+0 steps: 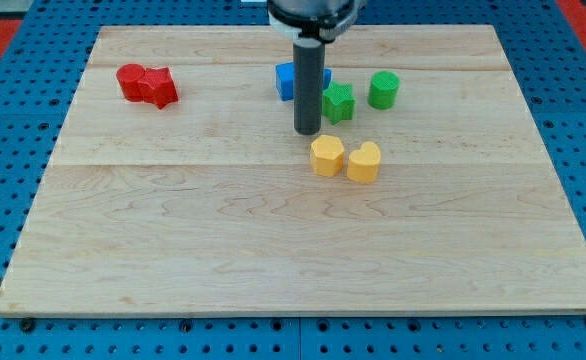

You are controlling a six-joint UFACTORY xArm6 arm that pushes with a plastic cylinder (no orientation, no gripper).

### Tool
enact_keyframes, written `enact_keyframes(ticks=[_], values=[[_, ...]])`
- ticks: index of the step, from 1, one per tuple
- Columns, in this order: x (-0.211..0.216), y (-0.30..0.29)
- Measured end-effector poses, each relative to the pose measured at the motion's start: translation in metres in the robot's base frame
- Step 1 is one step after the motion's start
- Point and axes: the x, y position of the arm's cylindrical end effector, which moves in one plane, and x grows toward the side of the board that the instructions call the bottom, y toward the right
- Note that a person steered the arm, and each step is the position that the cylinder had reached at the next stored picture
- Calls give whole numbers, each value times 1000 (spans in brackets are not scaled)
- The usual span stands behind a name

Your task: Slightly push the yellow blocks towards left

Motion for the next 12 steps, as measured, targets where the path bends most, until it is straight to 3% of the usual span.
enact_keyframes(ticks=[2,3,4,6,9,10,11,12], values=[[-1,138],[-26,159],[-69,142],[-72,136],[-72,74],[-57,125],[4,154],[62,141]])
